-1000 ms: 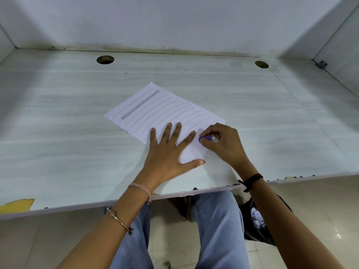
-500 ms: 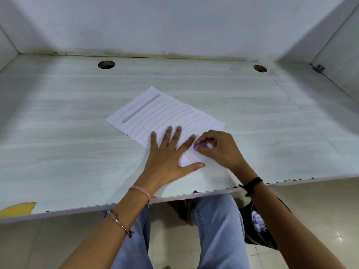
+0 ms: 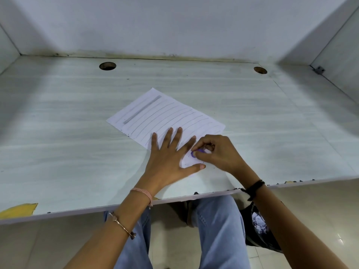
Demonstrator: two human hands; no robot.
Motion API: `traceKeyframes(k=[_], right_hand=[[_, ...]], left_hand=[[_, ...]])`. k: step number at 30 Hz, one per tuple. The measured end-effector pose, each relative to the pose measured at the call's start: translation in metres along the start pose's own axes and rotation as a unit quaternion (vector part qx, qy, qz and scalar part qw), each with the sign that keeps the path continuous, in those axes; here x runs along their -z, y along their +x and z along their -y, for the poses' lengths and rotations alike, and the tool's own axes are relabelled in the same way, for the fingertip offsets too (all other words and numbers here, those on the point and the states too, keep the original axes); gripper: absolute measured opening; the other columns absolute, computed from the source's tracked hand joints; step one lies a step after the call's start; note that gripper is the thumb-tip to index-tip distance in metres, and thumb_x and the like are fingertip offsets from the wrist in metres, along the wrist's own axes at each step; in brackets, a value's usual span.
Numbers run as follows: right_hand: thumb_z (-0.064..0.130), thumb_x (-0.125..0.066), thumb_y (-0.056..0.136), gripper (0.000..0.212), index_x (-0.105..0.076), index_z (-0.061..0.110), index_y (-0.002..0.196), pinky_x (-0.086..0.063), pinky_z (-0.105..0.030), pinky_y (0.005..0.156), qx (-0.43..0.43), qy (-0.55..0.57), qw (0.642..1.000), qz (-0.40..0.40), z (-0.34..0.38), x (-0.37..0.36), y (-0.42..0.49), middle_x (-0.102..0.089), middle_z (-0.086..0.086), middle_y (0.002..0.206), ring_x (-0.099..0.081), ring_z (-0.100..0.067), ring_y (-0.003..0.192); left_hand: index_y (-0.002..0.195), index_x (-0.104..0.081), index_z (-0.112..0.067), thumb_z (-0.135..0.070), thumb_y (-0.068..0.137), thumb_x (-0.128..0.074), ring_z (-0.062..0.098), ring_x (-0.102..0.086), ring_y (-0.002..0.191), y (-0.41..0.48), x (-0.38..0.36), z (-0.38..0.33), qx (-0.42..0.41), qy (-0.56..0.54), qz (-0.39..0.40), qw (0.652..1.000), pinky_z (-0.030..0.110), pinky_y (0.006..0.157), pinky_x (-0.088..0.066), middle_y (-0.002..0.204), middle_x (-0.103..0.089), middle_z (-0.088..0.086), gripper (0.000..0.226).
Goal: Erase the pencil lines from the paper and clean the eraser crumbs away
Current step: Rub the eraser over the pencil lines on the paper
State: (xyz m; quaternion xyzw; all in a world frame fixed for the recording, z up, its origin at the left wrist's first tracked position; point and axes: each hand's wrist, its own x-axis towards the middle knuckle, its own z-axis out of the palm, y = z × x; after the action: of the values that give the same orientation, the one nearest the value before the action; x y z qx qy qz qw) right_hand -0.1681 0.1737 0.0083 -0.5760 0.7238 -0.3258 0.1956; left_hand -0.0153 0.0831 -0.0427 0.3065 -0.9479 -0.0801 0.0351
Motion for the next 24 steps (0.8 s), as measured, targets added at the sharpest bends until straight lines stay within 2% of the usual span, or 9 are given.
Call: traceKeyframes(k=[4,5,7,9,13,14,17,20,24], right_hand=[[0.003,-0.074,0.074,0.007,-0.075,0.009,0.078,-0.037,-0.005,0.061,-0.028,0.022,0.994,-0.106,-0.011,0.011,0.011,-0.066,0.007,0.072,-0.056,0.003,0.066],[0.003,-0.075,0.074,0.008,-0.075,0.01,0.078,-0.036,-0.006,0.062,-0.022,0.017,0.995,-0.095,-0.008,0.009,0.01,-0.066,0.007,0.072,-0.056,0.003,0.066],[0.007,-0.076,0.073,0.008,-0.075,0.013,0.078,-0.038,-0.011,0.063,0.007,0.012,1.0,-0.017,-0.001,0.0,0.003,-0.068,0.006,0.074,-0.058,-0.001,0.068],[0.01,-0.076,0.074,0.008,-0.076,0.016,0.08,-0.041,-0.015,0.065,0.017,0.018,0.999,0.032,0.003,-0.004,-0.004,-0.069,0.005,0.078,-0.059,-0.005,0.071],[0.004,-0.075,0.075,0.007,-0.074,0.011,0.079,-0.036,-0.006,0.061,-0.028,0.034,0.993,-0.11,-0.015,0.013,0.012,-0.063,0.014,0.071,-0.055,0.006,0.064],[0.003,-0.074,0.076,0.008,-0.073,0.011,0.078,-0.036,-0.005,0.06,-0.043,0.042,0.99,-0.125,-0.018,0.015,0.014,-0.063,0.014,0.071,-0.053,0.006,0.061],[0.006,-0.074,0.077,0.007,-0.072,0.013,0.077,-0.039,-0.007,0.06,-0.063,0.051,0.989,-0.121,-0.022,0.01,0.014,-0.066,0.008,0.074,-0.053,0.001,0.062],[0.012,-0.071,0.082,0.004,-0.072,0.011,0.085,-0.047,-0.013,0.068,-0.082,0.119,0.979,-0.147,-0.025,0.009,0.006,-0.072,0.0,0.085,-0.062,-0.009,0.074],[0.016,-0.069,0.086,0.007,-0.068,0.012,0.092,-0.045,-0.007,0.068,-0.086,0.139,0.97,-0.18,-0.026,0.005,-0.001,-0.071,0.001,0.089,-0.062,-0.004,0.075]], left_hand=[[0.15,0.017,-0.045,-0.092,0.061,0.011,0.026,0.022,0.148,-0.001,0.002,-0.001,0.001,0.006,0.004,1.0,0.062,0.115,0.011,0.162,0.022,0.003,0.101],[0.151,0.016,-0.045,-0.092,0.064,0.007,0.025,0.022,0.148,-0.001,0.002,-0.001,0.003,0.004,0.005,1.0,0.062,0.115,0.012,0.162,0.022,0.002,0.099],[0.151,0.014,-0.044,-0.091,0.067,0.0,0.025,0.022,0.148,0.0,0.001,-0.001,0.002,0.0,0.007,1.0,0.062,0.115,0.012,0.162,0.021,0.002,0.097],[0.151,0.015,-0.044,-0.09,0.067,0.001,0.026,0.022,0.148,0.0,0.002,-0.001,-0.003,0.008,0.006,1.0,0.063,0.115,0.011,0.162,0.021,0.002,0.097],[0.15,0.018,-0.044,-0.089,0.068,-0.001,0.025,0.023,0.148,-0.001,0.003,-0.001,0.004,0.015,0.014,1.0,0.062,0.115,0.011,0.161,0.025,0.002,0.096],[0.15,0.018,-0.044,-0.089,0.069,-0.001,0.025,0.023,0.148,-0.001,0.003,-0.001,0.005,0.016,0.014,1.0,0.062,0.115,0.011,0.161,0.025,0.002,0.095],[0.151,0.017,-0.044,-0.089,0.069,0.003,0.025,0.023,0.148,-0.002,0.003,-0.001,0.008,0.007,0.012,1.0,0.062,0.115,0.011,0.161,0.023,0.002,0.095],[0.152,0.009,-0.046,-0.083,0.072,0.011,0.023,0.018,0.15,-0.002,0.003,-0.001,0.013,-0.012,0.004,1.0,0.062,0.115,0.01,0.163,0.017,-0.001,0.089],[0.152,-0.005,-0.048,-0.073,0.078,0.015,0.025,0.004,0.151,-0.009,0.007,-0.002,0.028,0.001,-0.012,1.0,0.068,0.113,0.005,0.165,-0.003,-0.002,0.08]])
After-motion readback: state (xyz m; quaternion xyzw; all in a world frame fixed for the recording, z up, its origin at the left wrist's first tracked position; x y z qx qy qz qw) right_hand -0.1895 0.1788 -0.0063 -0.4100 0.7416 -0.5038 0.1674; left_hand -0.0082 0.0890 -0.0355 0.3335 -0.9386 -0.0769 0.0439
